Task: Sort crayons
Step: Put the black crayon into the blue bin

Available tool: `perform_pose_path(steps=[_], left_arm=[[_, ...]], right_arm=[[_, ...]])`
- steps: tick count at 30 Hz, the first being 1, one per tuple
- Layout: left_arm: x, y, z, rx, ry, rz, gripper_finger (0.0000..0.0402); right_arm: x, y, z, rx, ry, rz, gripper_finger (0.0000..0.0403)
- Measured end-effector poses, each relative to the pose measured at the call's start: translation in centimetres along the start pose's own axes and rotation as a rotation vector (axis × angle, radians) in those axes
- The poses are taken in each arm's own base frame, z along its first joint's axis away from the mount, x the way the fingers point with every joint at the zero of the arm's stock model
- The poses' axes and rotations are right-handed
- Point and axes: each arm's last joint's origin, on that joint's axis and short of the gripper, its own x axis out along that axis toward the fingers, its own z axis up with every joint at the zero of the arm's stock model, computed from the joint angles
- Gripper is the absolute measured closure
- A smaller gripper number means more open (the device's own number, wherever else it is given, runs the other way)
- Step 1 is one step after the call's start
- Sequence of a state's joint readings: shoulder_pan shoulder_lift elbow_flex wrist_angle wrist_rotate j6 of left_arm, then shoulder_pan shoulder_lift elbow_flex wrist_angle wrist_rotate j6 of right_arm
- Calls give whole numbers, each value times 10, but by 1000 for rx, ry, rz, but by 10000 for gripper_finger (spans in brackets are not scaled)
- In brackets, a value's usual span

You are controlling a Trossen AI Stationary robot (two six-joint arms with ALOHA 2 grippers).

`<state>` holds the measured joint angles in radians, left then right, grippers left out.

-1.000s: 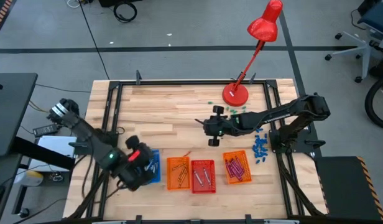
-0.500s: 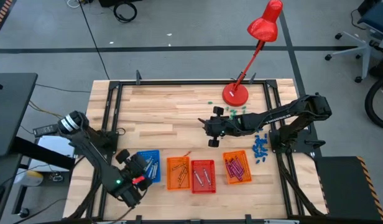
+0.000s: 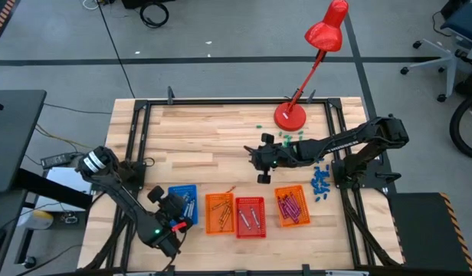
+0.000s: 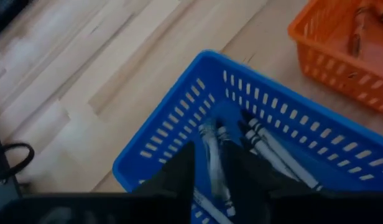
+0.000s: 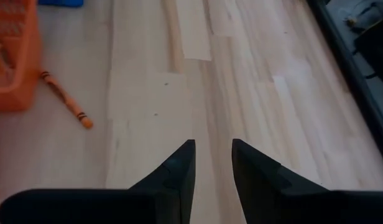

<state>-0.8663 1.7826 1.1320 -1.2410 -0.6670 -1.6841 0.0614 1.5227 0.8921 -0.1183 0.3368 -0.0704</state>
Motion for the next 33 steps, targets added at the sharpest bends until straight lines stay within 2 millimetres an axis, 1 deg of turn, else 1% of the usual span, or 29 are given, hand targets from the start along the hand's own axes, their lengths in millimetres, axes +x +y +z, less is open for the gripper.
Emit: perform_pose_path(steps=[4,7,9,11,13,17,20,22,26,30,33], left_arm=[[0,1,1,2,53,5,258],[-8,1,7,31,91,-6,230],[-17,1,17,25,51,-18,222],[-25,1,25,30,-25,-26,221],[-28,2,32,57,-98,-19,223],[-19,5,45,115,-141,37,233],[-8,2,58,192,-137,54,244],[-1,0,66,255,-135,56,251],[11,0,86,366,-141,68,259],[20,7,105,443,-158,110,260],[26,14,112,497,-153,137,260]], right_arm=[[0,1,-2,6,16,18,294],[-1,-2,-6,29,68,-4,294],[-3,-10,-10,74,106,-7,294],[-3,-24,-15,167,155,3,294],[0,-38,-23,269,226,-3,294],[3,-62,-43,471,390,-47,294],[5,-71,-57,564,519,-53,292],[5,-72,-65,582,600,-55,292],[14,-68,-71,596,653,-43,292],[22,-63,-71,618,658,-37,292],[27,-60,-70,634,644,-11,292]])
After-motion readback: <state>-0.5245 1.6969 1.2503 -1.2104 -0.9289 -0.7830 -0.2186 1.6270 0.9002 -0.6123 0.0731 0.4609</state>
